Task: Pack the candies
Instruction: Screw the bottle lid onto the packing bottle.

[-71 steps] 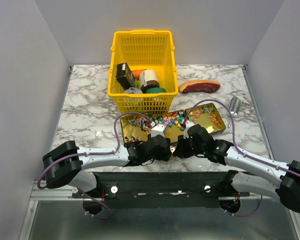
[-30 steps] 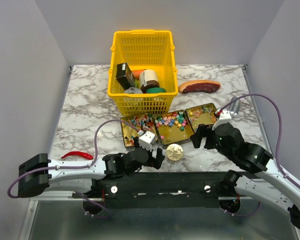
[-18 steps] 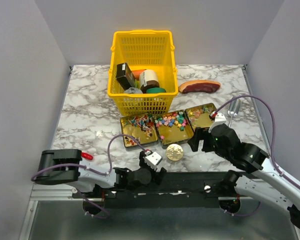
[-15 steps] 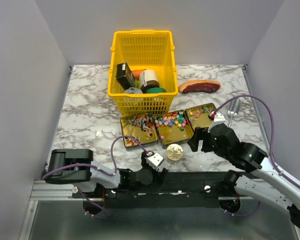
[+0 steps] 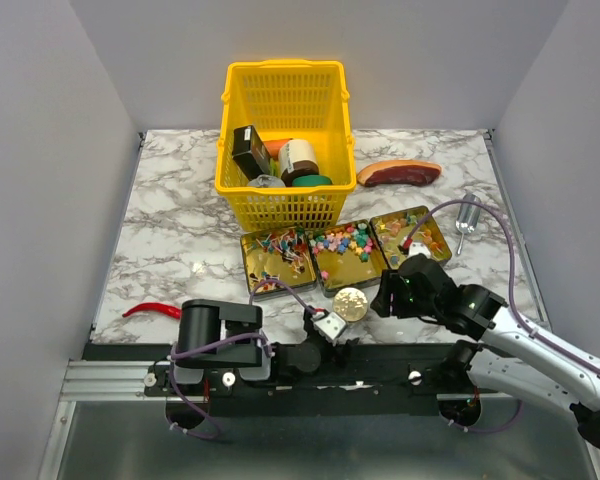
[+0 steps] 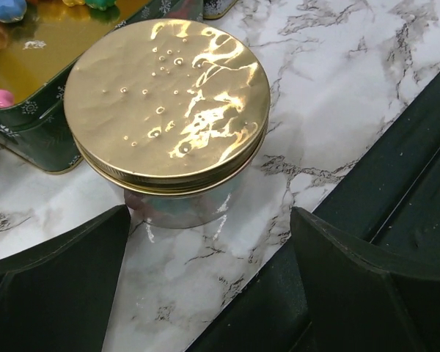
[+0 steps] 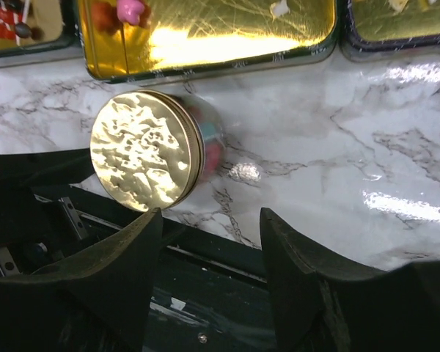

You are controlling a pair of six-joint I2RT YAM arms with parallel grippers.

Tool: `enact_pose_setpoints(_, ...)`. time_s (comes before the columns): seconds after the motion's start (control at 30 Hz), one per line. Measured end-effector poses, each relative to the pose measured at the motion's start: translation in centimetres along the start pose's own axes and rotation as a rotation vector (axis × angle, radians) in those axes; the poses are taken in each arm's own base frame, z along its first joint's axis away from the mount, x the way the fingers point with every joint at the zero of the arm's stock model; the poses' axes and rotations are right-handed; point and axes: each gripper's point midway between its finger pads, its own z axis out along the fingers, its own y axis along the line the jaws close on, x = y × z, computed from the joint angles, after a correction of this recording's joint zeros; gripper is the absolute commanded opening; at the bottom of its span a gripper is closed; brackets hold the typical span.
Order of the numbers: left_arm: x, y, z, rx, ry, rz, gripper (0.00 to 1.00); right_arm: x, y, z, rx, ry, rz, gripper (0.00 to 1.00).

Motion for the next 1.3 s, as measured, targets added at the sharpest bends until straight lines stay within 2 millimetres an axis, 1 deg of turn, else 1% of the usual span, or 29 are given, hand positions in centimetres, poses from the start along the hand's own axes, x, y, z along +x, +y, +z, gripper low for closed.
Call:
enact_pose_setpoints(0.1, 0.4, -0.2, 0.4, -0.001, -0.001, 0.006, 0.99, 1.2, -0.2, 0.9, 0.003, 0.041, 0.011, 0.62)
enact_pose_setpoints(0.17, 0.4, -0.2, 0.7, -0.003, -0.004, 0.004, 0.99, 1.6, -0.1, 1.3, 0.004, 0.06, 0.015, 0.61)
enact_pose_setpoints(0.3, 0.3, 0.1, 1.7, -0.022, -0.015, -0.001, 0.99, 1.7, 0.3, 1.8, -0.008, 0.069, 0.026, 0.59)
enact_pose_setpoints(0.43, -0.6, 1.0, 2.9, -0.058, -0.036, -0.019, 0.99, 1.9, 0.5, 2.5, -0.004, 0.082, 0.031, 0.56)
enact_pose_setpoints(0.53, -1.1, 1.6, 3.7, -0.08, -0.05, -0.022, 0.99, 2.5, 0.2, 3.3, 0.014, 0.105, 0.034, 0.55)
enact_pose_setpoints(0.73, -1.2, 1.6, 4.8, -0.082, -0.052, -0.007, 0.99, 2.4, 0.5, 3.6, 0.003, 0.094, 0.055, 0.54)
enact_pose_setpoints(0.9, -0.6, 1.6, 5.1, -0.078, -0.041, 0.02, 0.9, 2.3, 0.5, 3.6, 0.003, 0.089, 0.059, 0.57)
enact_pose_setpoints(1.03, -0.5, 1.6, 5.3, -0.074, -0.042, 0.026, 0.83, 1.7, 0.2, 3.4, 0.021, 0.06, 0.057, 0.57)
enact_pose_setpoints(1.07, -0.5, 1.5, 5.3, -0.073, -0.042, 0.026, 0.81, 1.5, 0.1, 3.4, 0.026, 0.052, 0.054, 0.56)
enact_pose_setpoints(1.17, -0.5, 1.5, 5.3, -0.072, -0.043, 0.025, 0.75, 0.4, 0.3, 3.2, 0.037, 0.023, 0.043, 0.44)
enact_pose_setpoints(1.2, -0.5, 1.5, 5.3, -0.071, -0.043, 0.025, 0.74, 0.0, 0.4, 3.2, 0.04, 0.016, 0.039, 0.42)
enact_pose_setpoints(1.23, -0.5, 1.5, 5.3, -0.071, -0.042, 0.028, 0.73, -0.5, 0.6, 3.2, 0.041, 0.004, 0.038, 0.38)
enact_pose_setpoints(1.27, -0.5, 1.5, 5.3, -0.071, -0.043, 0.029, 0.72, -0.4, 0.6, 3.3, 0.046, 0.008, 0.035, 0.34)
enact_pose_setpoints(1.3, -0.5, 1.5, 5.3, -0.069, -0.042, 0.031, 0.71, -0.5, 0.6, 3.5, 0.052, 0.009, 0.033, 0.33)
